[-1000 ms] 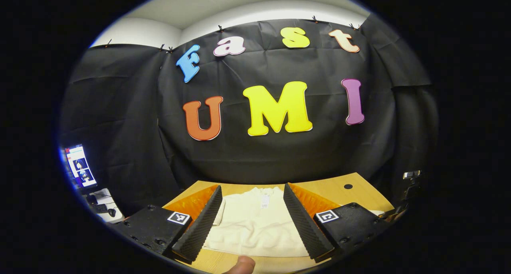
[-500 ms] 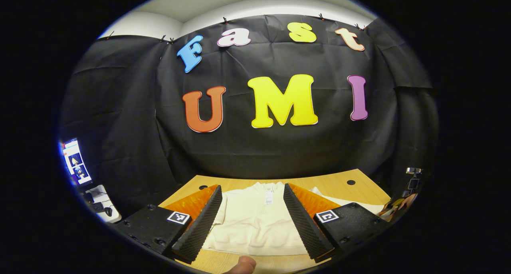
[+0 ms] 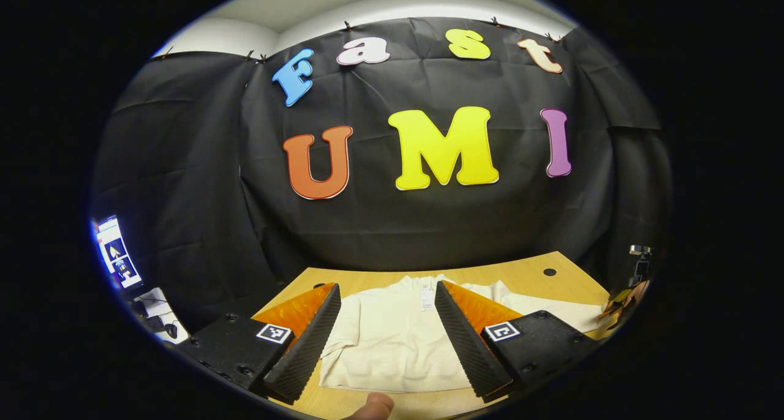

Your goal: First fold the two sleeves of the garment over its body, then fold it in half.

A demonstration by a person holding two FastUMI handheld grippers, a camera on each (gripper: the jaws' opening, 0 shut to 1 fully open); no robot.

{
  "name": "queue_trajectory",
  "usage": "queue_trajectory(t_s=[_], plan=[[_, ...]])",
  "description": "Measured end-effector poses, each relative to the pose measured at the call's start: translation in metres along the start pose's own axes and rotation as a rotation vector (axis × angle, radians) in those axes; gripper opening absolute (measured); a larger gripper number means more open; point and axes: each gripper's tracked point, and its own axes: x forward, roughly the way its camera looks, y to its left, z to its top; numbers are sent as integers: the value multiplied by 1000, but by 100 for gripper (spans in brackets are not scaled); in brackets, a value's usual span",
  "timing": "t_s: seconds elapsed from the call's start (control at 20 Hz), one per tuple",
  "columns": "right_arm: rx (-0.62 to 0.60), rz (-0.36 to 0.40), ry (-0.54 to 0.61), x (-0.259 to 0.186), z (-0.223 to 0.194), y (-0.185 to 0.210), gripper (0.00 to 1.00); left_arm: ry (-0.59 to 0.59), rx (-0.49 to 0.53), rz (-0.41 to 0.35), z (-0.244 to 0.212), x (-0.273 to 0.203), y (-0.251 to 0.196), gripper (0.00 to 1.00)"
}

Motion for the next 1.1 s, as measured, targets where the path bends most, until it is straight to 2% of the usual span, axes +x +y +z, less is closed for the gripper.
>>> queue_trajectory(t_s=[0.05, 0.2, 0.25, 0.45, 0.7, 0.85, 1.1], plan=[[-12, -16, -6, 0, 0, -2, 16, -2, 2, -4, 0, 1, 1, 98], [-74, -48, -9, -4, 0, -2, 16, -19, 0, -26, 4, 3, 2, 98], [-75, -53, -4, -5, -4, 1, 6, -26, -1, -37, 5, 4, 2, 98], [-35, -48, 0, -23, -6, 3, 6, -39, -8, -70, 6, 7, 2, 98], [-62, 4, -55, -58, 12, 20, 6, -98, 14, -109, 16, 10, 2, 98], [-97, 26, -98, -84, 24, 39, 6, -115, 11, -140, 20, 11, 1, 98], [-196, 74, -198, -127, 39, 93, 6, -154, 3, -186, 25, 11, 4, 98]])
